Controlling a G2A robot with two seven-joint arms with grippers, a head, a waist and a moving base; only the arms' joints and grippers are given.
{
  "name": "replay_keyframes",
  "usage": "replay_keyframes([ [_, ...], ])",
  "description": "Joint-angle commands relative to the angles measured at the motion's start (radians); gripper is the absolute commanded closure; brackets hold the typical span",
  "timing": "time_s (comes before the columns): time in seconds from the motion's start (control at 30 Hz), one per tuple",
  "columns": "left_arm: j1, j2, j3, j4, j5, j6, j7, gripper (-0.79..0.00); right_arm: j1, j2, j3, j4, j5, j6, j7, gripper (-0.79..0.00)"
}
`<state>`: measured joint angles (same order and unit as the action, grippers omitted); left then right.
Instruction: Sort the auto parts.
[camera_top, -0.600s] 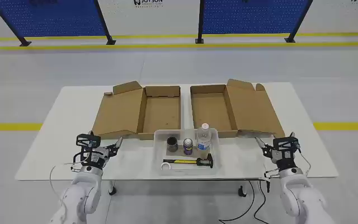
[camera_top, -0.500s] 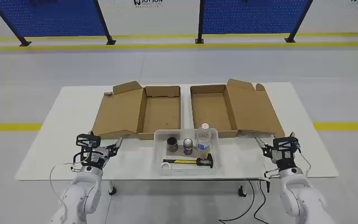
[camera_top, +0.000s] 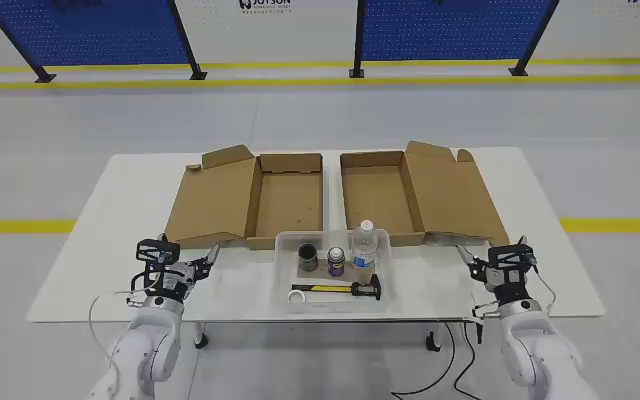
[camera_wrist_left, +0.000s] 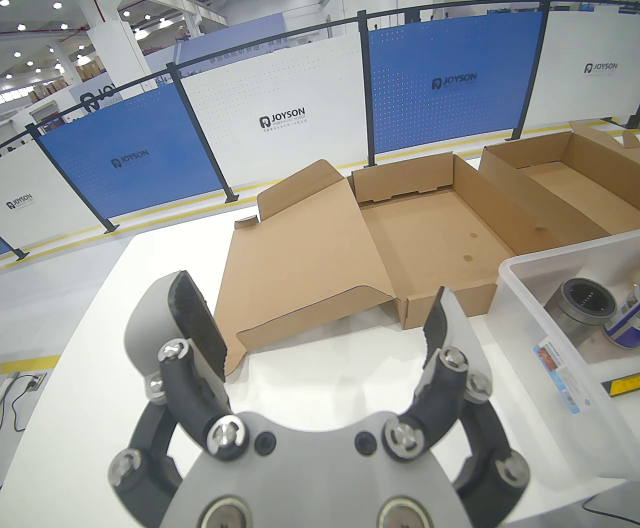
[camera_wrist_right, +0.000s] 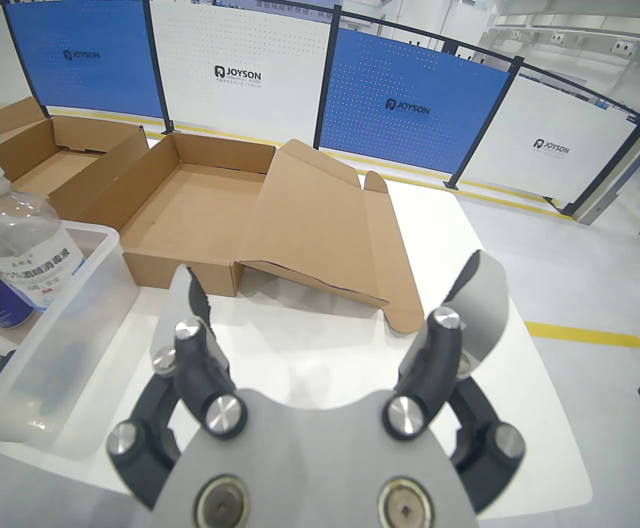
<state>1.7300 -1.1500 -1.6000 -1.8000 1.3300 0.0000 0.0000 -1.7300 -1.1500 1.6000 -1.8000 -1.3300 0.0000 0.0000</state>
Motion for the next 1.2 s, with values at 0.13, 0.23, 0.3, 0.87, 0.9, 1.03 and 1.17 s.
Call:
replay_keyframes([
  [0.13, -0.047, -0.001, 0.009, -0.012, -0.017, -0.04, -0.022, -0.785, 0.0, 0.0, 0.0, 0.0, 0.0, 0.0, 0.0, -0.785],
  [0.23, -0.094, -0.001, 0.027, -0.033, -0.013, -0.081, -0.048, -0.785, 0.0, 0.0, 0.0, 0.0, 0.0, 0.0, 0.0, -0.785],
  [0.3, -0.13, -0.004, 0.054, -0.043, -0.018, -0.099, -0.066, -0.785, 0.0, 0.0, 0.0, 0.0, 0.0, 0.0, 0.0, -0.785],
  [0.87, -0.391, -0.045, 0.462, 0.039, 0.01, -0.324, -0.158, -0.785, 0.0, 0.0, 0.0, 0.0, 0.0, 0.0, 0.0, -0.785],
  [0.9, -0.4, -0.049, 0.48, 0.049, 0.006, -0.328, -0.161, -0.785, 0.0, 0.0, 0.0, 0.0, 0.0, 0.0, 0.0, -0.785],
  [1.03, -0.442, -0.064, 0.547, 0.094, -0.017, -0.325, -0.174, -0.785, 0.0, 0.0, 0.0, 0.0, 0.0, 0.0, 0.0, -0.785],
  [1.17, -0.492, -0.081, 0.601, 0.142, -0.05, -0.311, -0.193, -0.785, 0.0, 0.0, 0.0, 0.0, 0.0, 0.0, 0.0, -0.785],
])
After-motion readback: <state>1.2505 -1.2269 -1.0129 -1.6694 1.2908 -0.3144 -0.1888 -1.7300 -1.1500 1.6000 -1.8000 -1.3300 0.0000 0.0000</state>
